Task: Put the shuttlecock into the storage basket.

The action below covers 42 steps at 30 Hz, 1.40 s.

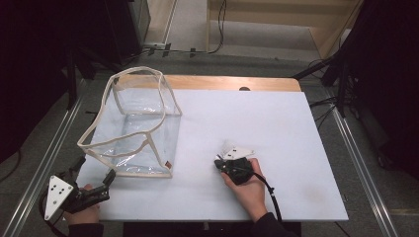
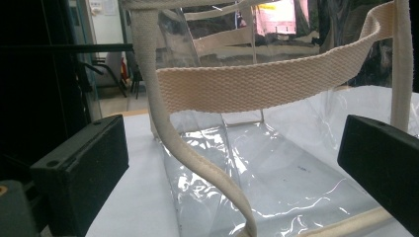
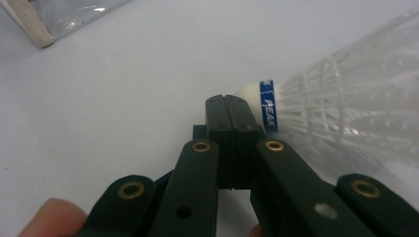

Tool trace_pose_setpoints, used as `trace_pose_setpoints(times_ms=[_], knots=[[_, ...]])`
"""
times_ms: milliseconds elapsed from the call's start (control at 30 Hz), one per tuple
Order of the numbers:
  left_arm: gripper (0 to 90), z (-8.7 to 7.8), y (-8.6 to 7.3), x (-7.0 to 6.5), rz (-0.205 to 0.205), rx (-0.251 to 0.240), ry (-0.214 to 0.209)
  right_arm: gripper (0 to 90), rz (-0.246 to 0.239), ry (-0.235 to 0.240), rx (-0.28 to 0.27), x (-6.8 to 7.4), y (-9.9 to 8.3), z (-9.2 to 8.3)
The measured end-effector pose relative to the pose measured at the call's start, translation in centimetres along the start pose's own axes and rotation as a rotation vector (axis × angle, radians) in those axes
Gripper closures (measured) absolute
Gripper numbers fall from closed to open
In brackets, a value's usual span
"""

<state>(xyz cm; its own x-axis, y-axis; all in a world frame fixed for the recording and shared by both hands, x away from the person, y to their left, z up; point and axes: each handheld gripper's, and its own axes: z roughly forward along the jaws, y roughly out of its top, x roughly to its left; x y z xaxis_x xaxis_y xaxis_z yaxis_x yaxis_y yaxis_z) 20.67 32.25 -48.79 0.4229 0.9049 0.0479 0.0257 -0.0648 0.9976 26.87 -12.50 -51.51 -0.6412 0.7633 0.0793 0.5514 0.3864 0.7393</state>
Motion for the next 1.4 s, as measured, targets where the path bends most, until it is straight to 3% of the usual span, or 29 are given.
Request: trace_pose_setpoints(times_ms=[133, 267, 300, 400, 433, 567, 667, 800, 967, 1333, 1400], knots=[[0.0, 0.0, 0.0, 0.0, 0.001, 0.001, -0.001, 87.8, -0.001, 0.016, -0.025, 0.3, 0.3, -0.7], [0.0, 0.0, 0.0, -0.1, 0.003, 0.002, 0.001, 87.9, -0.006, 0.004, -0.048, 0.2, 1.6, -0.6], [0.0, 0.0, 0.0, -0.1, 0.004, 0.002, 0.001, 87.8, 0.006, -0.012, -0.058, 0.0, 2.6, 0.0], [0.0, 0.0, 0.0, 0.0, 0.003, 0.002, 0.002, 87.9, 0.021, -0.037, -0.041, 0.2, 3.4, 0.8], [0.0, 0.0, 0.0, 0.0, 0.003, 0.001, 0.002, 87.9, 0.018, -0.087, -0.016, 0.6, 3.8, 1.8], [0.0, 0.0, 0.0, 0.0, 0.002, 0.000, 0.001, 87.9, 0.040, -0.140, 0.015, 0.7, 3.6, 3.0], [0.0, 0.0, 0.0, 0.1, -0.004, -0.004, 0.000, 87.9, 0.060, -0.155, 0.014, 0.3, 3.1, 2.8], [0.0, 0.0, 0.0, 0.0, -0.002, -0.003, -0.001, 87.9, 0.048, -0.134, 0.017, -0.1, 2.6, 2.2], [0.0, 0.0, 0.0, 0.0, 0.001, 0.002, 0.000, 87.9, 0.001, -0.089, -0.002, -0.4, 1.8, 1.0], [0.0, 0.0, 0.0, -0.1, 0.004, 0.003, -0.001, 87.8, -0.016, -0.063, -0.010, -1.0, 0.9, -0.2], [0.0, 0.0, 0.0, 0.0, 0.003, 0.002, -0.001, 87.8, -0.007, -0.039, -0.038, -1.0, 0.9, -0.6]])
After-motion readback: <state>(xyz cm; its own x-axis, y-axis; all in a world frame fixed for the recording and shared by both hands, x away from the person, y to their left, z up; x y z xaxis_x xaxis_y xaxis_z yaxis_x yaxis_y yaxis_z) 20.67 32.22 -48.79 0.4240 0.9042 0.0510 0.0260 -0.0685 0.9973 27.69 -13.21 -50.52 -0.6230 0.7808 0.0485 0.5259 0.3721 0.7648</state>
